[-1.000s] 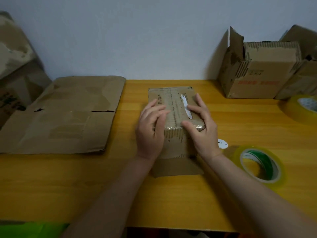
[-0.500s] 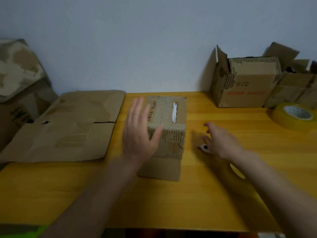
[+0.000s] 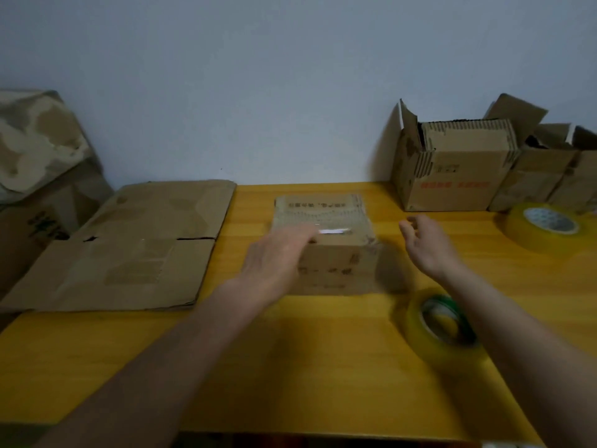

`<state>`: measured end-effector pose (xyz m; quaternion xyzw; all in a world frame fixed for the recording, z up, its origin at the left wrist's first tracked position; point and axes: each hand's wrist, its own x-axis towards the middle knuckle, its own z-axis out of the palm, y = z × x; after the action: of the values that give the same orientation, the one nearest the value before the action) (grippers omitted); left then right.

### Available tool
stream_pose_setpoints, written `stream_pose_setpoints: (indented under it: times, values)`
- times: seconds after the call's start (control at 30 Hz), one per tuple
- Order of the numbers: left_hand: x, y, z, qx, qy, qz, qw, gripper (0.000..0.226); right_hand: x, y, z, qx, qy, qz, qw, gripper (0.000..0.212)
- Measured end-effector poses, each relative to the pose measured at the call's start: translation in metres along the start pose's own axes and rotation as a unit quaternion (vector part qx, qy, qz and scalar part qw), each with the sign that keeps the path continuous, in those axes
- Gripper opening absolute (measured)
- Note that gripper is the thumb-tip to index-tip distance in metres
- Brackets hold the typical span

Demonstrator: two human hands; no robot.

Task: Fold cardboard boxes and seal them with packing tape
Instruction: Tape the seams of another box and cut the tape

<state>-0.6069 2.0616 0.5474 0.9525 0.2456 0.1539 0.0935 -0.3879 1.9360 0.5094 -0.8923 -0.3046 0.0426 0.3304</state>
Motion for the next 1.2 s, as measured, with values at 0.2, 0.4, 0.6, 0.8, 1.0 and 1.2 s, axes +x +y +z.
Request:
stream_pose_setpoints:
  times: [0.2, 0.4, 0.6, 0.8, 1.0, 1.2]
  values:
    - [-0.001, 0.019, 0.013, -0.057, 0.093, -0.036, 0.993, 0.02, -0.014, -0.046, 0.019, 0.218, -0.029, -0.05, 0.974, 0.046]
    - [-0.005, 0.026, 0.033, 0.086, 0.041, 0.058, 0.994, 0.053, -0.019, -0.062, 0.02, 0.222, -0.072, -0.054, 0.971, 0.034]
    - [-0.004, -0.022, 0.031, 0.105, 0.018, 0.139, 0.985, 0.064, -0.038, -0.047, 0.012, 0.238, -0.059, -0.023, 0.969, 0.018]
    - [-0.017, -0.014, 0.045, 0.063, 0.164, 0.139, 0.975, 0.053, -0.059, -0.029, -0.005, 0.22, -0.037, -0.058, 0.973, 0.017]
    - [-0.048, 0.044, 0.089, -0.141, 0.146, 0.261, 0.944, 0.025, -0.082, 0.024, -0.031, 0.021, -0.019, -0.056, 0.998, 0.012]
    - [-0.036, 0.077, 0.13, -0.283, -0.136, 0.014, 0.949, 0.052, -0.126, 0.052, -0.02, -0.194, -0.055, -0.105, 0.974, 0.06]
